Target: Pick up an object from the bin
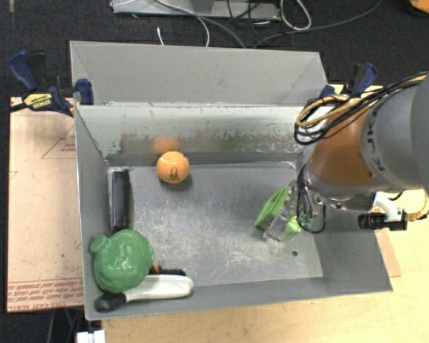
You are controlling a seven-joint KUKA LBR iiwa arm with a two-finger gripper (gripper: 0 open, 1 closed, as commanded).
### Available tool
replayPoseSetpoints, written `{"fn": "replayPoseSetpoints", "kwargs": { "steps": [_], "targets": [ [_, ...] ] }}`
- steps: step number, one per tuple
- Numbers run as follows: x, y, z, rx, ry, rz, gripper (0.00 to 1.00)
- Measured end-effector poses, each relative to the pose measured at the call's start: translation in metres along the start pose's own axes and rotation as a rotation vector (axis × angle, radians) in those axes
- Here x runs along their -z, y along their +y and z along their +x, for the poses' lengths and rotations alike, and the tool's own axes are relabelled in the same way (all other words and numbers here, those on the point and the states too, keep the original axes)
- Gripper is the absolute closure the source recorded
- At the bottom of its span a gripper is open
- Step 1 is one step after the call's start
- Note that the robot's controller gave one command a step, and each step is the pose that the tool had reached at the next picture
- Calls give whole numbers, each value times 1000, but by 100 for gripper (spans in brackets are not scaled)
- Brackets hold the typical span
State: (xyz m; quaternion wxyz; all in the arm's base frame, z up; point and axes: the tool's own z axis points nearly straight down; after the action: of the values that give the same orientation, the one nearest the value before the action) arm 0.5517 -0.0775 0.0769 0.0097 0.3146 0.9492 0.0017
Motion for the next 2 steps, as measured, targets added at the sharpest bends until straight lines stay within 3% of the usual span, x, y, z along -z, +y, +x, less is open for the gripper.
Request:
{"fn": "replayPoseSetpoints", "kwargs": {
  "steps": [1, 2],
  "targets": [
    [0, 0, 0, 0, 0, 0, 100],
    [22, -1, 4, 2, 12, 6, 100]
  ]
}}
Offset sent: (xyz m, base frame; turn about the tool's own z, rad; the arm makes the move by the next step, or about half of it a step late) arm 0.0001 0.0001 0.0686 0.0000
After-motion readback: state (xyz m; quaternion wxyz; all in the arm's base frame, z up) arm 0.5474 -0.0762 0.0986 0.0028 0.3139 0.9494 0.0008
